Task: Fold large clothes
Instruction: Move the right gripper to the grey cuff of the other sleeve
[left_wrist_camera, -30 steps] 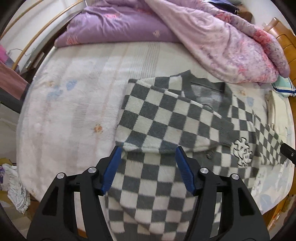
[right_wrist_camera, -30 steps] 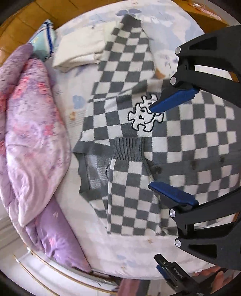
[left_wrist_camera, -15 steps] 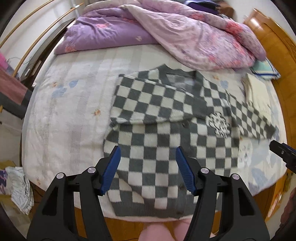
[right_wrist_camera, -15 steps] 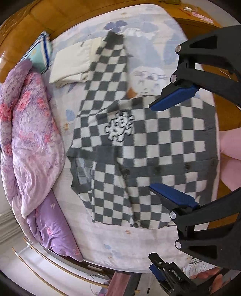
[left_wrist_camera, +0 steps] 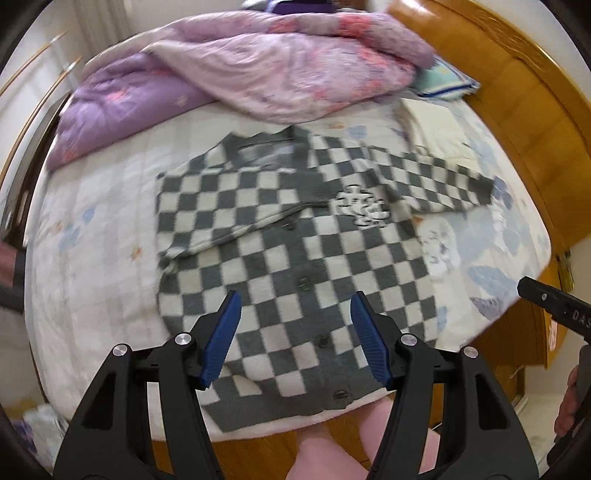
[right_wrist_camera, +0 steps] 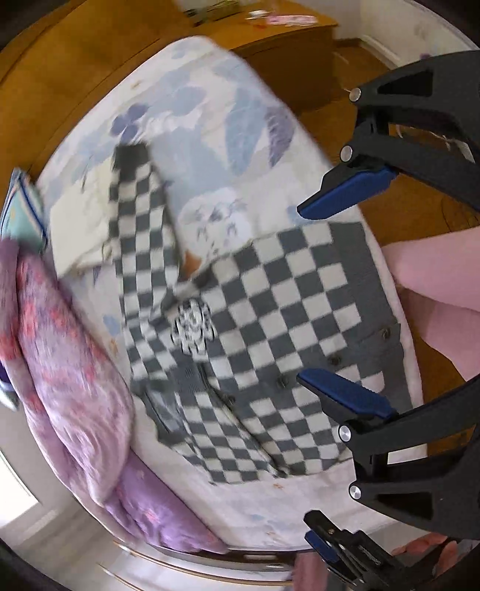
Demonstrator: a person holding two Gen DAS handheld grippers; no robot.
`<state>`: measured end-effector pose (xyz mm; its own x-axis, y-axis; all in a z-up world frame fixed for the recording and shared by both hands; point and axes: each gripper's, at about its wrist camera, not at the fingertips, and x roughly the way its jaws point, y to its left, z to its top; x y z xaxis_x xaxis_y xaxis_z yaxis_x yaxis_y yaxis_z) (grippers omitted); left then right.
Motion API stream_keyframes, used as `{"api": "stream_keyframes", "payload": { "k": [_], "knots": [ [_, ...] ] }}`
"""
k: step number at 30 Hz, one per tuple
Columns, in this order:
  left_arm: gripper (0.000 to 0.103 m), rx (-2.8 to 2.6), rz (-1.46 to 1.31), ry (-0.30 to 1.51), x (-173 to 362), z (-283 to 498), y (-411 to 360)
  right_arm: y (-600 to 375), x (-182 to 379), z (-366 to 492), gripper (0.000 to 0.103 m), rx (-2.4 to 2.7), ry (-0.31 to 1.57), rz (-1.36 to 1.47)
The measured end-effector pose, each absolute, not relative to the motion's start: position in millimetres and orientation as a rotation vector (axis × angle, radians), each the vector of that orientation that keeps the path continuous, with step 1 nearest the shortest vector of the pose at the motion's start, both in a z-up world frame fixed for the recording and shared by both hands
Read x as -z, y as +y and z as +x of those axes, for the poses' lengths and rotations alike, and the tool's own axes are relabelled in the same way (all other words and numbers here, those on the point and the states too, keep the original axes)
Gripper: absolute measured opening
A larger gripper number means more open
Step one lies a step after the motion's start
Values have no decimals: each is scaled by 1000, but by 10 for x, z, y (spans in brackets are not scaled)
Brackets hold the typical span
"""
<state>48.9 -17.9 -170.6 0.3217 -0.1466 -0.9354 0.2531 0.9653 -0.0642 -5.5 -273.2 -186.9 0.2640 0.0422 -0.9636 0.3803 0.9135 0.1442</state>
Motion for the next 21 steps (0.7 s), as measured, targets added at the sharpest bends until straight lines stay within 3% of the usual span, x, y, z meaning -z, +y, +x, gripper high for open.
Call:
{"api": "stream_keyframes", "payload": {
  "k": [7, 14, 17, 21],
  "knots": [
    [63, 368, 154, 1215, 1752, 583, -863, -3489, 1973, -229, 83, 347, 1265, 552],
    [59, 380, 155, 1293, 2115, 866, -1717, -4554, 2441, 39, 84, 391, 1283, 691],
    [47, 368, 147, 1327, 2346, 1135, -2113, -5091, 2738, 292, 84, 416, 1290, 748],
    [19, 346, 115, 1362, 2794, 1680, -2623, -5795, 3230, 657, 84, 458, 1297, 800]
  ]
}}
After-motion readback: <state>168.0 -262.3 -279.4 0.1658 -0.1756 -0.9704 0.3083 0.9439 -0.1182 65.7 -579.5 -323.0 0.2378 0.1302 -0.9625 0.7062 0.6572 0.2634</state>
